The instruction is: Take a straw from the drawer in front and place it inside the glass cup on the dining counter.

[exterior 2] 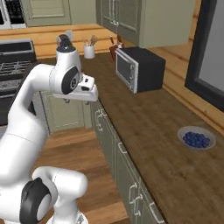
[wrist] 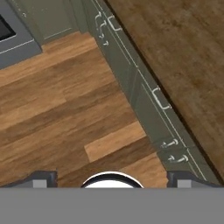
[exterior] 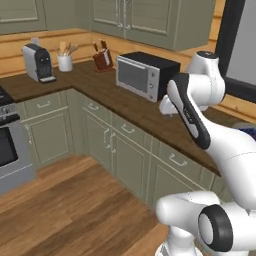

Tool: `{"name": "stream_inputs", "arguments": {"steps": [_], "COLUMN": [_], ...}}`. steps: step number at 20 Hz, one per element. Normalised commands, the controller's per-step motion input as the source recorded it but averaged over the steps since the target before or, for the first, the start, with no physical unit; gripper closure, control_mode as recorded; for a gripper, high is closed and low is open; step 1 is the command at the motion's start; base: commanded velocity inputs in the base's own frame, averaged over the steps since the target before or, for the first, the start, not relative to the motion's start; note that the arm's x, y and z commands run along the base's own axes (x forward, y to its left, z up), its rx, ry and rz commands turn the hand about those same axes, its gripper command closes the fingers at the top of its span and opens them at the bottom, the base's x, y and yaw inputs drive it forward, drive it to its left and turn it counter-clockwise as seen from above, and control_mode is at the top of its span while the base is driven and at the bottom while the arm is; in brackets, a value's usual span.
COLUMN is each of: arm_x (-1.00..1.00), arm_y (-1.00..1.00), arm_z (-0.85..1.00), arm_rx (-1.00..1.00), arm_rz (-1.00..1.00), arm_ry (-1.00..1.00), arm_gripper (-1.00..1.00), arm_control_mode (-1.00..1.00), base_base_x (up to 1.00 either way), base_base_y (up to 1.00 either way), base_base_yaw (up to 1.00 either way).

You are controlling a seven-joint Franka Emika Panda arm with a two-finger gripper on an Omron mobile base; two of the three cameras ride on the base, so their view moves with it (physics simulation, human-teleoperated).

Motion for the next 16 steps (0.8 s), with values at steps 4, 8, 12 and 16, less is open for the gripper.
{"name": "stream_inputs", "arguments": {"steps": [4, 8, 12, 16], "arm_x": [0.00, 0.00, 0.00, 0.00], "arm_y": [0.00, 0.00, 0.00, 0.00], "arm_z": [0.00, 0.00, 0.00, 0.00], "arm_rx": [0.00, 0.00, 0.00, 0.00], "arm_rz": [0.00, 0.00, 0.00, 0.00], "arm_ry": [0.00, 0.00, 0.00, 0.00], "arm_gripper": [-1.00, -1.00, -1.00, -1.00], "arm_control_mode": [1.00, 1.00, 1.00, 1.00], "base_base_x": [-0.48, -0.16, -0.01, 0.06], "base_base_y": [-0.59, -0.65, -0.73, -0.72], "base_base_yaw": [0.30, 0.17, 0.08, 0.08]}}
